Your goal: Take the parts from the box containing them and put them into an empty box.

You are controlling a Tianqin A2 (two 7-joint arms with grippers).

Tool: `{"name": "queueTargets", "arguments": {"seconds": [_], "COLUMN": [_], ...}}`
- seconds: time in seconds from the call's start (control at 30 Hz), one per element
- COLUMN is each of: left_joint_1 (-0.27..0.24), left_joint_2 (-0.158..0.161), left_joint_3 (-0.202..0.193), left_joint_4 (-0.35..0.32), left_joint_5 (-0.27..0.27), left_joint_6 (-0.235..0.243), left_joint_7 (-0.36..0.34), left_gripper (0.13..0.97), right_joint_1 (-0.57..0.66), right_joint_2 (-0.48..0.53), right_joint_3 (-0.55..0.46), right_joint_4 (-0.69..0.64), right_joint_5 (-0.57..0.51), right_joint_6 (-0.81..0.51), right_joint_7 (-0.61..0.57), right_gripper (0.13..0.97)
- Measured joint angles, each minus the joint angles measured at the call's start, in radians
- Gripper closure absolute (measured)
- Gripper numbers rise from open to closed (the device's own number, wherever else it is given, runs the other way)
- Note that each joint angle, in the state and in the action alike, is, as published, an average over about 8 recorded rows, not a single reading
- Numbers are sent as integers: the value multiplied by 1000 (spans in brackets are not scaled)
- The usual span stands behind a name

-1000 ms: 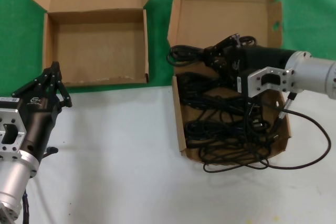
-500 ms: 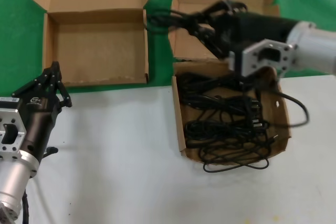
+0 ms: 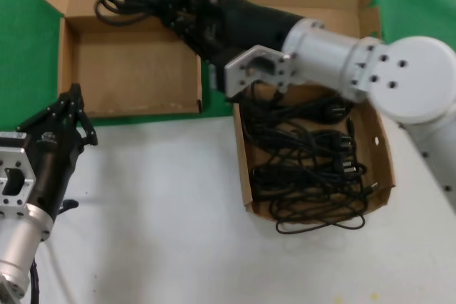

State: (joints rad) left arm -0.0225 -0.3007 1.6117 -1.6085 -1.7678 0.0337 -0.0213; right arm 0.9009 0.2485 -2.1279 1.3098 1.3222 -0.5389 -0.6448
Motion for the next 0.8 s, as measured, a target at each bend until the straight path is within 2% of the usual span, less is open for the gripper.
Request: {"name": "queueTargets", "arguments": {"seconds": [0.27, 0.43, 0.53, 0.8], "left_joint_1": [0, 0, 0, 0], "left_joint_2": [0, 0, 0, 0], "left_joint_3": [0, 0, 0, 0], "left_joint_4": [0, 0, 0, 0], "left_joint_5": [0, 0, 0, 0], "left_joint_6": [0, 0, 0, 0], "left_joint_7": [0, 0, 0, 0], "left_gripper": [952, 952, 952, 952], "right_joint_1": [30, 26, 11, -86], "right_joint_2": [-118, -137, -119, 2], "right_joint_3": [18, 45, 62, 114], "right_joint_4": [-194, -221, -184, 31], "right_joint_5": [113, 167, 178, 152], "right_joint_6": [48, 50, 53, 79], "right_joint_7": [-238, -312, -304, -160], "right_gripper": [876, 843, 843, 711]}}
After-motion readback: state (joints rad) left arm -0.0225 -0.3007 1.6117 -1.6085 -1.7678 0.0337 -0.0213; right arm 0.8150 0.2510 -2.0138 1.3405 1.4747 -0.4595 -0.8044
